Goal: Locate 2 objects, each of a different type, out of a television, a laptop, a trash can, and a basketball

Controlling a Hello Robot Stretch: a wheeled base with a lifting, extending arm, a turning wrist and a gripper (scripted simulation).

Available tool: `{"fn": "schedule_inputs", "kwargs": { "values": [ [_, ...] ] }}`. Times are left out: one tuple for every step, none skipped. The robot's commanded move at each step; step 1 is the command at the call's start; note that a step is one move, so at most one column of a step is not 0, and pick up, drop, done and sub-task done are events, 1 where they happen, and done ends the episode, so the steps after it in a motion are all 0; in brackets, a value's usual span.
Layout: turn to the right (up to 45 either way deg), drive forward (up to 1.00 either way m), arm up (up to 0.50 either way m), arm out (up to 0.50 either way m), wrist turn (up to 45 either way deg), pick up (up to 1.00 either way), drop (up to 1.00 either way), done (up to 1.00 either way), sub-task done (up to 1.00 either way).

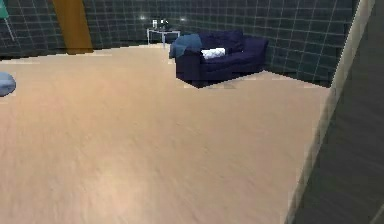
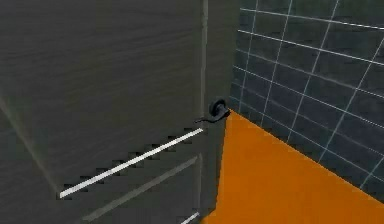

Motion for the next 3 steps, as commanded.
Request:
{"fn": "schedule_inputs", "kwargs": {
  "values": [
    [0.0,0.55,0.0,0.0,0.0,0.0,0.0,0.0,0.0],
    [24.0,0.0,0.0,0.0,0.0,0.0,0.0,0.0,0.0],
    [0.0,0.2,0.0,0.0,0.0,0.0,0.0,0.0,0.0]
  ]
}}
